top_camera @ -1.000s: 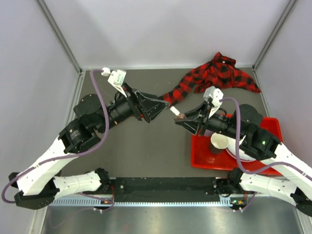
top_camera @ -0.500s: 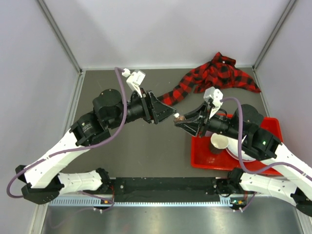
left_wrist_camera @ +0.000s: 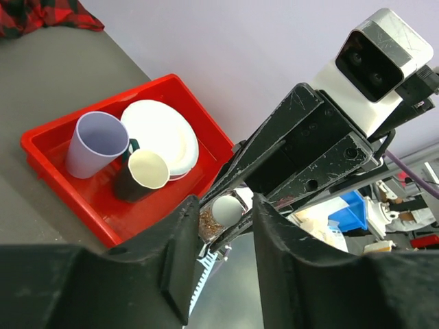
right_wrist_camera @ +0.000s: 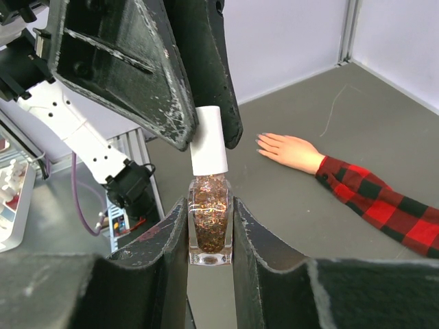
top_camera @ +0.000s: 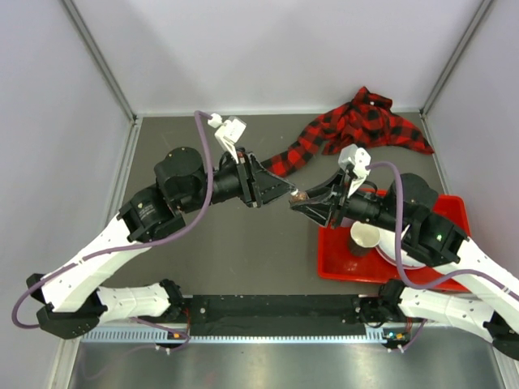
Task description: Paint the nails
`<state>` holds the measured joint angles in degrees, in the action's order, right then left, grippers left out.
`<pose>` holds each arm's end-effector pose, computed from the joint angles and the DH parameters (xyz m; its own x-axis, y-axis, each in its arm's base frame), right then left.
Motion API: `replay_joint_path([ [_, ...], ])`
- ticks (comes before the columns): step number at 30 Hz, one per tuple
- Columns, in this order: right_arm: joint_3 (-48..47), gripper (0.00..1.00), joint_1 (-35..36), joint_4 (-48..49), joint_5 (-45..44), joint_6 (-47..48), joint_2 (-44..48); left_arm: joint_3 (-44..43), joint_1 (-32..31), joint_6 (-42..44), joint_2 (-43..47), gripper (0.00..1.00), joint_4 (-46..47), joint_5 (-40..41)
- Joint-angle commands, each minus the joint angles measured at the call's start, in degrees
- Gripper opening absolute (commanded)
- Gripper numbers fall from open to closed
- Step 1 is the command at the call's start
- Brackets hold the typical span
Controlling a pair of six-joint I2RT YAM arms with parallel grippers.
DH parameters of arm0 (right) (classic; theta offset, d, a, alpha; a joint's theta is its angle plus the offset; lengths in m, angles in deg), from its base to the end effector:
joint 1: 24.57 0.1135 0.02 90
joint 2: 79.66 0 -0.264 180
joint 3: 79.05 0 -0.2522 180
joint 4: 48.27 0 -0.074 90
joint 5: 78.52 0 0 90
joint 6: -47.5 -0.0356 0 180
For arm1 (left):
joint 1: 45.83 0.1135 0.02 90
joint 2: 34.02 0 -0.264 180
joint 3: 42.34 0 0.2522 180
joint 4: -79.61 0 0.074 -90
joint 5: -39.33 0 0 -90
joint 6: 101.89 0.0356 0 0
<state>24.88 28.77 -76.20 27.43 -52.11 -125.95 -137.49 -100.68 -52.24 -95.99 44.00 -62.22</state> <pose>0.0905 0.1379 0.4331 -0.1371 0.0846 -0.9869 -0.9254 0.3445 0.1581 0.1184 -0.1806 0.4799 -0.6118 -0.2329 -0.7559 0.6825 0.3277 -0.6533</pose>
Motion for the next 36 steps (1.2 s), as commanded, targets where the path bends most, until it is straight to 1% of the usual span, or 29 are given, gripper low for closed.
replay_joint_path([
  [1,-0.98,0.00,-0.69,2.05,-0.30,0.55,-0.12,-0.62,0.09,0.63,-0.08,0.38,3.48,-1.63],
  [2,-0.98,0.00,-0.61,2.05,-0.39,0.64,-0.12,-0.62,0.09,0.63,-0.08,0.34,3.56,-1.63],
  [4,-0.80,0.00,-0.61,1.96,-0.48,0.73,-0.21,-0.71,0.09,0.81,-0.08,0.30,3.74,-2.24],
  [5,-0.80,0.00,-0.61,2.13,-0.56,0.73,-0.21,-0.79,0.09,0.90,-0.25,0.26,3.74,-2.42],
  [7,-0.80,0.00,-0.61,2.13,-0.83,0.82,-0.39,-0.97,0.09,1.33,-0.34,0.20,3.74,-3.03],
  [11,-1.07,0.00,-0.61,1.69,-1.00,0.99,-1.27,-2.46,0.09,2.65,-0.25,0.10,1.64,-1.29],
  [12,-0.89,0.00,-0.69,1.78,-1.09,0.99,-1.35,-2.72,0.09,2.83,-0.34,0.03,1.02,-0.93],
  [13,-0.89,0.00,-0.61,1.78,-1.09,0.99,-1.35,-2.90,0.09,3.00,-0.25,0.01,0.67,-0.23],
  [21,-0.36,0.00,-0.61,1.52,-0.56,1.70,-1.71,-4.57,0.09,4.67,0.80,0.00,-1.09,4.08],
  [29,-0.01,0.00,-0.61,1.43,-0.48,1.70,-1.53,-4.75,0.09,4.50,0.80,0.00,-0.22,3.47],
  [36,0.34,0.00,-0.61,1.43,-0.13,1.61,-1.62,-4.66,0.09,4.50,1.42,0.00,0.57,5.04],
])
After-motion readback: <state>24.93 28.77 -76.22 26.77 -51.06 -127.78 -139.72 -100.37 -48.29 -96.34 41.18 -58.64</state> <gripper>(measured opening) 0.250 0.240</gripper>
